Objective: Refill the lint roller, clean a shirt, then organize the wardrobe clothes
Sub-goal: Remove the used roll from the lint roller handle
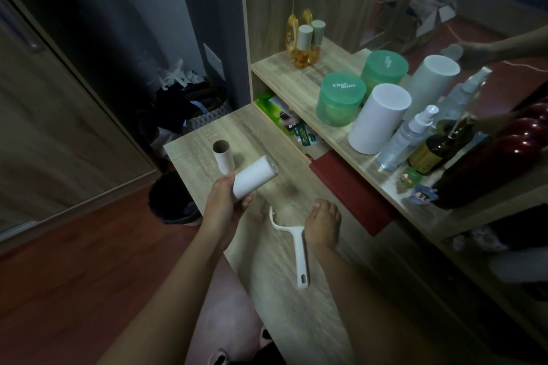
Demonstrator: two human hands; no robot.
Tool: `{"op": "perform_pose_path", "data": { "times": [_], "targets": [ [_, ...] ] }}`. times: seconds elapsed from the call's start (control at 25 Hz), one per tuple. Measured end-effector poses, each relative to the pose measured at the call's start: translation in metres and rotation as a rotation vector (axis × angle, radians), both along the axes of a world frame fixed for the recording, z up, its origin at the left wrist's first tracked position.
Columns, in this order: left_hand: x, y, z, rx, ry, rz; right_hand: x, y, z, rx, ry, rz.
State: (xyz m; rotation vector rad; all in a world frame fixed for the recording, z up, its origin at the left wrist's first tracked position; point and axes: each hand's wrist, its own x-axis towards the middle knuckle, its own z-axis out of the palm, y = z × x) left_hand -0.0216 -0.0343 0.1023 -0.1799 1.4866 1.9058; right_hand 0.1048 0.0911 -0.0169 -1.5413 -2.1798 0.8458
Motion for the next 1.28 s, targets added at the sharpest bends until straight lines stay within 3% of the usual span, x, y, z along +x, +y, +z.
{"op": "perform_pose_path", "data": {
  "times": [0.08,0.16,0.24,0.32,0.4,0.52,1.04,1.2,1.28],
  "targets": [
    [0.000,-0.001,-0.004,-0.001,-0.015,0.015,0.000,0.003,0.007,0.142,-0.086,0.065],
    [-0.001,-0.003,-0.008,-0.007,-0.020,0.012,-0.006,0.003,0.028,0.217,0.037,0.141],
    [-0.002,-0.005,-0.009,-0.012,-0.006,-0.015,-0.014,0.005,0.061,0.070,0.313,0.288],
    [-0.001,-0.005,-0.008,-0.014,0.026,-0.054,-0.020,0.008,0.093,-0.206,0.473,0.497],
    [0.001,-0.007,-0.009,-0.027,0.040,-0.056,-0.025,0.009,0.109,-0.434,0.476,0.687],
    [0.001,-0.011,-0.015,-0.044,0.007,-0.041,-0.028,0.011,0.116,-0.466,0.425,0.832],
    [-0.003,-0.025,-0.022,-0.060,0.041,-0.039,-0.033,0.002,0.131,-0.342,0.456,0.776],
    [-0.006,-0.029,-0.023,-0.034,-0.008,0.048,-0.035,-0.005,0.121,-0.313,0.495,0.684],
    [-0.011,-0.032,-0.022,-0.045,-0.040,0.136,-0.033,-0.009,0.106,-0.294,0.426,0.642]
  ]
}}
